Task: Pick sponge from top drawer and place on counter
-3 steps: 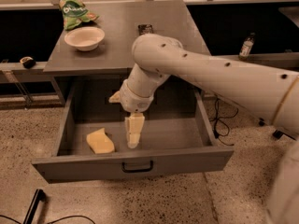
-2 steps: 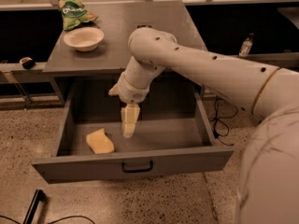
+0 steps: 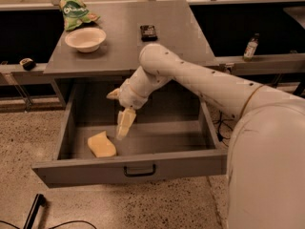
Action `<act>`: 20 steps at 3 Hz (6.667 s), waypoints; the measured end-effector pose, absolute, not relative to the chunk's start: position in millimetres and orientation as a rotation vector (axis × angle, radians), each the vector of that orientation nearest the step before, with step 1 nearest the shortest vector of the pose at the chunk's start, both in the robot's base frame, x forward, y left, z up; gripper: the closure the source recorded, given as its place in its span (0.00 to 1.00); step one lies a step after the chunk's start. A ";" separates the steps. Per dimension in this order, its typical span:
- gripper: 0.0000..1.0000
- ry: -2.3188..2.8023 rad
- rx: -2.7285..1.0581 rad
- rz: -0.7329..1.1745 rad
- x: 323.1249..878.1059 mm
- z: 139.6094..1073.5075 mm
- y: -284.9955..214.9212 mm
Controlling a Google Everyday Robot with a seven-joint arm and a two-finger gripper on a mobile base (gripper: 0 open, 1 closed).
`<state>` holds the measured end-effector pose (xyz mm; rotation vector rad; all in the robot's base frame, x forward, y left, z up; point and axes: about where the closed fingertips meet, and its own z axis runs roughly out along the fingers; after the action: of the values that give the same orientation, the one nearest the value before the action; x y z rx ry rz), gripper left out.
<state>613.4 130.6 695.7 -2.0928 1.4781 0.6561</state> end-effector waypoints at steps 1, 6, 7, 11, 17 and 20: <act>0.00 1.360 -2.115 0.739 586.4 656.8 175.7; 0.60 1.516 -2.191 0.760 556.7 626.9 181.2; 0.83 1.468 -2.087 0.785 565.9 650.6 182.4; 1.00 1.191 -1.898 0.678 647.5 866.7 29.2; 1.00 1.400 -1.326 0.294 746.4 951.3 -46.2; 0.57 1.592 -1.149 0.256 747.2 917.2 -87.4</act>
Offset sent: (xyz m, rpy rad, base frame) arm -0.0628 0.0708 -0.0933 0.0947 0.0998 0.1108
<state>747.2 -87.4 917.2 -1.1494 1.5924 0.2558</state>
